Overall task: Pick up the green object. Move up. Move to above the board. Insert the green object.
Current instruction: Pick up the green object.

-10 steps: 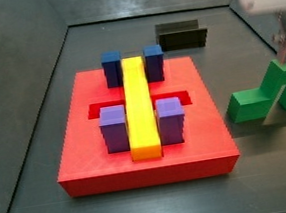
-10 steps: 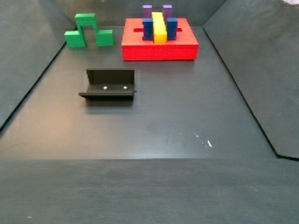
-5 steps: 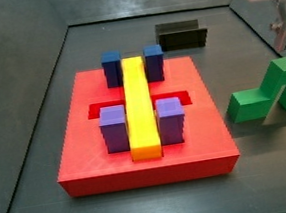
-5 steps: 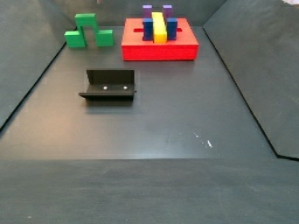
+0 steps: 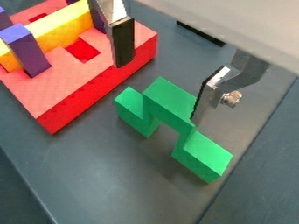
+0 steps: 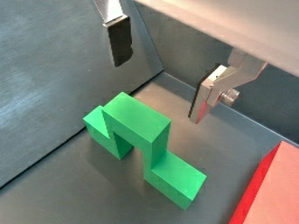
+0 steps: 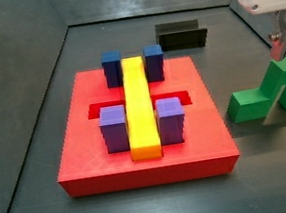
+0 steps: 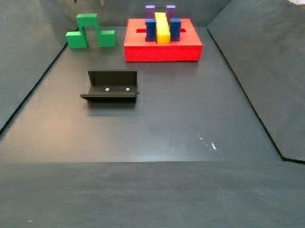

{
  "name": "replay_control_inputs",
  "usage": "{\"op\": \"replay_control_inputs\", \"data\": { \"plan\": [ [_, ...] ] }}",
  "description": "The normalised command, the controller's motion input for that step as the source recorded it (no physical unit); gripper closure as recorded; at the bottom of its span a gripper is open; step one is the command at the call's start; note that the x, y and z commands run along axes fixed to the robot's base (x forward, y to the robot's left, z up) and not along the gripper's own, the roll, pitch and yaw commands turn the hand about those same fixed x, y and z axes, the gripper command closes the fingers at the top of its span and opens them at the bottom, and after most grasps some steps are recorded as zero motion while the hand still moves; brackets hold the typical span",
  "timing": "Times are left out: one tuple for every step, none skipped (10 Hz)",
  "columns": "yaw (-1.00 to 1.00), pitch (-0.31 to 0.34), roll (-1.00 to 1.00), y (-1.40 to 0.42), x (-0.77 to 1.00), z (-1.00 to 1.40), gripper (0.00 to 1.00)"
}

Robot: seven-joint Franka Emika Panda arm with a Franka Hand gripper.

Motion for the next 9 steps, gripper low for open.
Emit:
{"op": "replay_control_inputs", "data": {
  "plan": [
    [0.10, -0.041, -0.12, 0.00, 0.76, -0.32, 0.00],
    [0.06, -0.110, -0.20, 0.00, 0.89, -0.31, 0.00],
    [0.02, -0.140, -0.20, 0.01, 0.87, -0.30, 0.00],
    [0.00, -0.154, -0.22, 0.02, 0.83, -0.25, 0.00],
    [0.00, -0.160, -0.25, 0.04, 0.77, -0.19, 0.00],
    [0.00, -0.171, -0.27, 0.05, 0.73, -0.18, 0.00],
    [0.03, -0.140, -0.31, 0.09, 0.71, -0.13, 0.00],
    [0.03, 0.027, -0.13, 0.02, 0.42, 0.00, 0.00],
    [0.00, 0.000, 0.00, 0.00, 0.06, 0.00, 0.00]
  ]
}}
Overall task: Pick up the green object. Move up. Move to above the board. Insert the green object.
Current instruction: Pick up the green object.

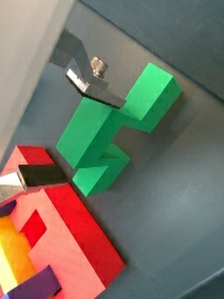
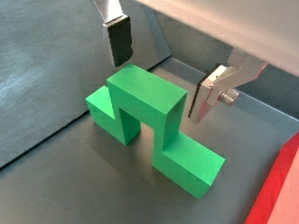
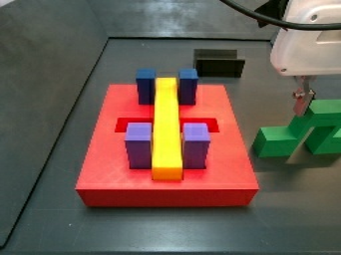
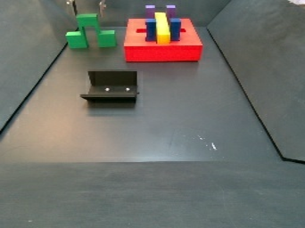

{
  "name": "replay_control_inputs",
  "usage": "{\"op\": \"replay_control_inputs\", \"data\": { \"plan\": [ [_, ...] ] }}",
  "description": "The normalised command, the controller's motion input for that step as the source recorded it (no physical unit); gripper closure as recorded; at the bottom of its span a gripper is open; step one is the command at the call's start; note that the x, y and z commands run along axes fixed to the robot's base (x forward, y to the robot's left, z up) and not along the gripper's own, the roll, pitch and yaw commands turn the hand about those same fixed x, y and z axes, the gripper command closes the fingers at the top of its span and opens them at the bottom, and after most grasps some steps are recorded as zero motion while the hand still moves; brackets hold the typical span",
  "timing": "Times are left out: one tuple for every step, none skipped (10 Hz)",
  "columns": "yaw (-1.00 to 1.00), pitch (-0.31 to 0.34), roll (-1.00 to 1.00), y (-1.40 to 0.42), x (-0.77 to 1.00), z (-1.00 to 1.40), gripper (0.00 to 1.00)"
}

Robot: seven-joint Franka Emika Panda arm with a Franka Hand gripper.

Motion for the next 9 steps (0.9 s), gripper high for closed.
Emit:
{"op": "replay_control_inputs", "data": {
  "plan": [
    [0.02, -0.019, 0.00, 0.00, 0.05, -0.19, 0.00],
    [0.45, -0.090, 0.00, 0.05, 0.33, -0.58, 0.00],
    [0.48, -0.127, 0.00, 0.03, 0.30, -0.59, 0.00],
    [0.35, -0.097, 0.00, 0.00, 0.15, -0.37, 0.00],
    [0.04, -0.047, 0.00, -0.04, -0.12, 0.00, 0.00],
    [0.00, 0.000, 0.00, 0.00, 0.00, 0.00, 1.00],
    [0.00, 0.000, 0.00, 0.00, 0.00, 0.00, 1.00],
    [0.00, 0.000, 0.00, 0.00, 0.00, 0.00, 1.00],
    [0.00, 0.000, 0.00, 0.00, 0.00, 0.00, 1.00]
  ]
}}
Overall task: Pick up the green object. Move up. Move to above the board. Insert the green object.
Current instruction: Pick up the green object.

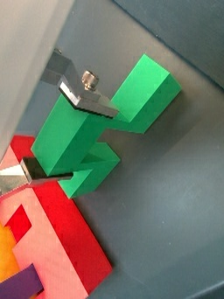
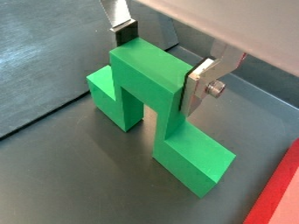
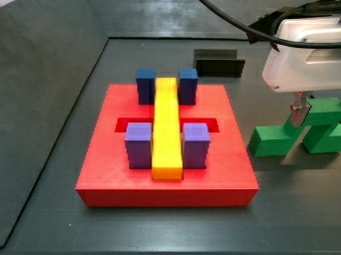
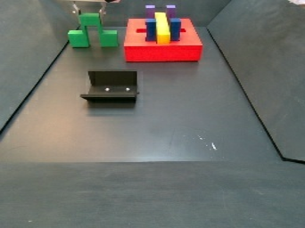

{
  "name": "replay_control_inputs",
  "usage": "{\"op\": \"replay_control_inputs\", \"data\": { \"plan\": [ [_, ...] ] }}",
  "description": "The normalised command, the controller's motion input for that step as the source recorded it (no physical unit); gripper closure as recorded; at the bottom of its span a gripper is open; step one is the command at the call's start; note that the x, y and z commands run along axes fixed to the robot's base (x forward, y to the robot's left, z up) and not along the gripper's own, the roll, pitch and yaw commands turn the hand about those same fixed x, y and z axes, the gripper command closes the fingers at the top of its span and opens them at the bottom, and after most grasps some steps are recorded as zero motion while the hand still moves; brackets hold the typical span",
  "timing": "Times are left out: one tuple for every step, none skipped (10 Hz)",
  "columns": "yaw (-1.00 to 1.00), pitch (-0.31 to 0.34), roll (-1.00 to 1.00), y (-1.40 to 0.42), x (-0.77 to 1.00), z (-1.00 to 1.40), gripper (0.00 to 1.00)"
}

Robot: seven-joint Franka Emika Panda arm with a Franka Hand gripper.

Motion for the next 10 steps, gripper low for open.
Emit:
{"op": "replay_control_inputs", "data": {
  "plan": [
    [0.00, 0.000, 0.00, 0.00, 0.00, 0.00, 1.00],
    [0.00, 0.000, 0.00, 0.00, 0.00, 0.00, 1.00],
    [0.00, 0.000, 0.00, 0.00, 0.00, 0.00, 1.00],
    [0.00, 0.000, 0.00, 0.00, 0.00, 0.00, 1.00],
    [0.00, 0.000, 0.00, 0.00, 0.00, 0.00, 1.00],
    [0.00, 0.000, 0.00, 0.00, 0.00, 0.00, 1.00],
    [0.00, 0.000, 0.00, 0.00, 0.00, 0.00, 1.00],
    [0.00, 0.000, 0.00, 0.00, 0.00, 0.00, 1.00],
    [0.00, 0.000, 0.00, 0.00, 0.00, 0.00, 1.00],
    [0.00, 0.000, 0.00, 0.00, 0.00, 0.00, 1.00]
  ]
}}
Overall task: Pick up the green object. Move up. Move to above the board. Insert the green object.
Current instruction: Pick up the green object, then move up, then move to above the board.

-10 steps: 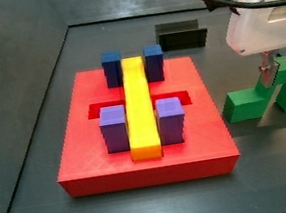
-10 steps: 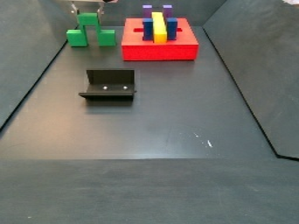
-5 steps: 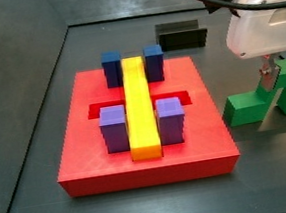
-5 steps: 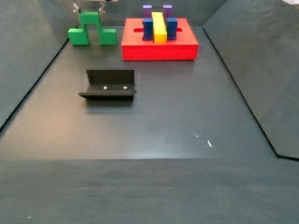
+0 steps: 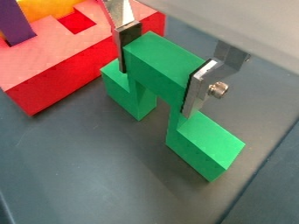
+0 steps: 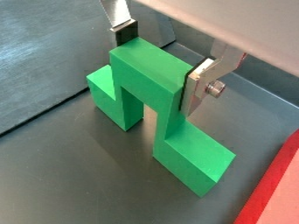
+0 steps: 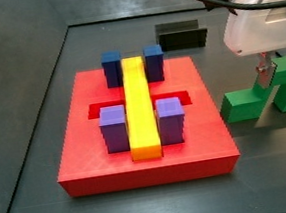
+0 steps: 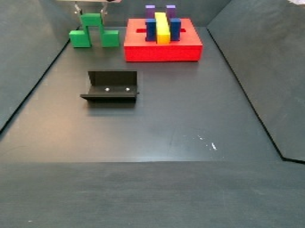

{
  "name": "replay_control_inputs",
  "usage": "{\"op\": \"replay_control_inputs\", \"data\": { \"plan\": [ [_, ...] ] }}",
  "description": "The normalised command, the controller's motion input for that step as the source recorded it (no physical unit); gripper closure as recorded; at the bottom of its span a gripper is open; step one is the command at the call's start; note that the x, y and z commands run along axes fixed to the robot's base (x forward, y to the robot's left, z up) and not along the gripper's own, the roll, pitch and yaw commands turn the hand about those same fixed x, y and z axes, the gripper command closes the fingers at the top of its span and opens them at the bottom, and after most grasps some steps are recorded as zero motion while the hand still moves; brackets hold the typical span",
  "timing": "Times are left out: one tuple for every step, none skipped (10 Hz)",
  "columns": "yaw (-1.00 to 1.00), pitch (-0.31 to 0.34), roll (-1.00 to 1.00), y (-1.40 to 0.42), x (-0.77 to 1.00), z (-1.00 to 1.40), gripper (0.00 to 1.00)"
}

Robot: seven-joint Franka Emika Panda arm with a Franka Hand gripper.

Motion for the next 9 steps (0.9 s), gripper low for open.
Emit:
{"op": "replay_control_inputs", "data": {
  "plan": [
    [0.00, 0.000, 0.00, 0.00, 0.00, 0.00, 1.00],
    [0.00, 0.000, 0.00, 0.00, 0.00, 0.00, 1.00],
    [0.00, 0.000, 0.00, 0.00, 0.00, 0.00, 1.00],
    [0.00, 0.000, 0.00, 0.00, 0.00, 0.00, 1.00],
    [0.00, 0.000, 0.00, 0.00, 0.00, 0.83, 1.00],
    [-0.05, -0.016, -0.01, -0.04, 0.01, 0.88, 1.00],
    [-0.05, 0.018, 0.00, -0.02, -0.04, 0.67, 1.00],
    [-0.03, 0.001, -0.03, -0.01, -0.01, 0.34, 1.00],
    [0.00, 0.000, 0.00, 0.00, 0.00, 1.40, 1.00]
  ]
}}
